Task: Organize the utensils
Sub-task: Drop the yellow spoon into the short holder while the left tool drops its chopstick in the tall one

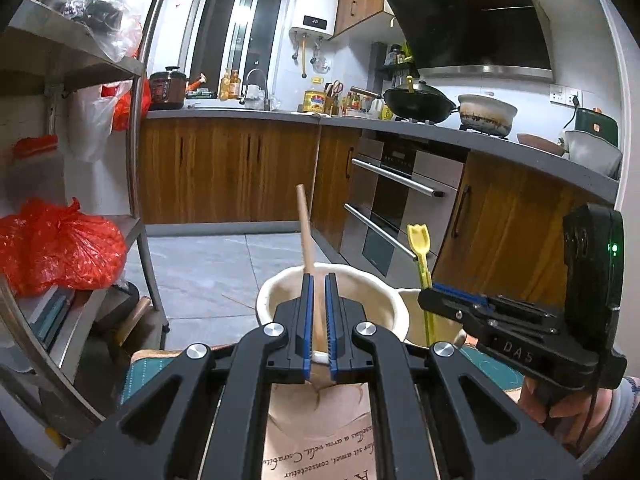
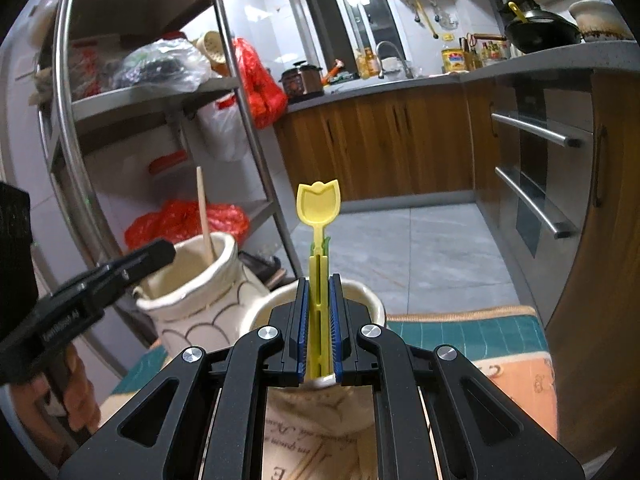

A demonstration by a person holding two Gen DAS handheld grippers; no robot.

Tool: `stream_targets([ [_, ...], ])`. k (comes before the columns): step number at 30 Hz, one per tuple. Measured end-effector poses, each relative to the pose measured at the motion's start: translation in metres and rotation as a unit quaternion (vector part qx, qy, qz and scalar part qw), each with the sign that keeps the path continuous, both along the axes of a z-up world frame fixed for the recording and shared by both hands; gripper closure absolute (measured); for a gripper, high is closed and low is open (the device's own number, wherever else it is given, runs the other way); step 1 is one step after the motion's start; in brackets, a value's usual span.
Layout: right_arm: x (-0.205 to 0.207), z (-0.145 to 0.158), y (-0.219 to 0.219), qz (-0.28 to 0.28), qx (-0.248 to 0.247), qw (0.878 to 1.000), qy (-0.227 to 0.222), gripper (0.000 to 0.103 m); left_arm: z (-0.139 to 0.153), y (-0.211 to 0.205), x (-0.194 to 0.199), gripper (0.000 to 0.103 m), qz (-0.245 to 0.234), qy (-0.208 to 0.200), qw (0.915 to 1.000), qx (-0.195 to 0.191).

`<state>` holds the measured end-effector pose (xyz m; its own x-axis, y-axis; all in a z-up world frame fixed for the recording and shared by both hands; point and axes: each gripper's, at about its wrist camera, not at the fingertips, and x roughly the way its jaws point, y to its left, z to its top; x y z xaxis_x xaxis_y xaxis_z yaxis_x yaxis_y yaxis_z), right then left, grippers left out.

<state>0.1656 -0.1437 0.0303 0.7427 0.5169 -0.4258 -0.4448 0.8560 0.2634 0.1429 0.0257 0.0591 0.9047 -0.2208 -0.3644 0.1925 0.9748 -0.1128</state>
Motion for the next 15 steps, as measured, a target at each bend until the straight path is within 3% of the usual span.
stream_targets([
  [5,-0.001,0.0,0.003,0.003,-0.016,1.0,0.009,0.092,0.007,-0.002,-0.004,0.097,0.001,-0.004,1.0,0.005],
  [7,-0.001,0.001,0.002,0.0,-0.015,1.0,0.009,0.082,0.008,-0.003,-0.006,0.097,0.003,-0.003,1.0,0.008],
  [11,-0.005,0.007,-0.004,-0.008,-0.014,1.0,0.001,0.077,0.01,-0.003,-0.01,0.096,0.005,-0.002,1.0,0.008],
  [15,-0.015,0.016,-0.014,-0.016,-0.014,1.0,-0.008,0.064,0.013,-0.002,-0.017,0.095,0.007,0.002,0.9999,0.008],
])
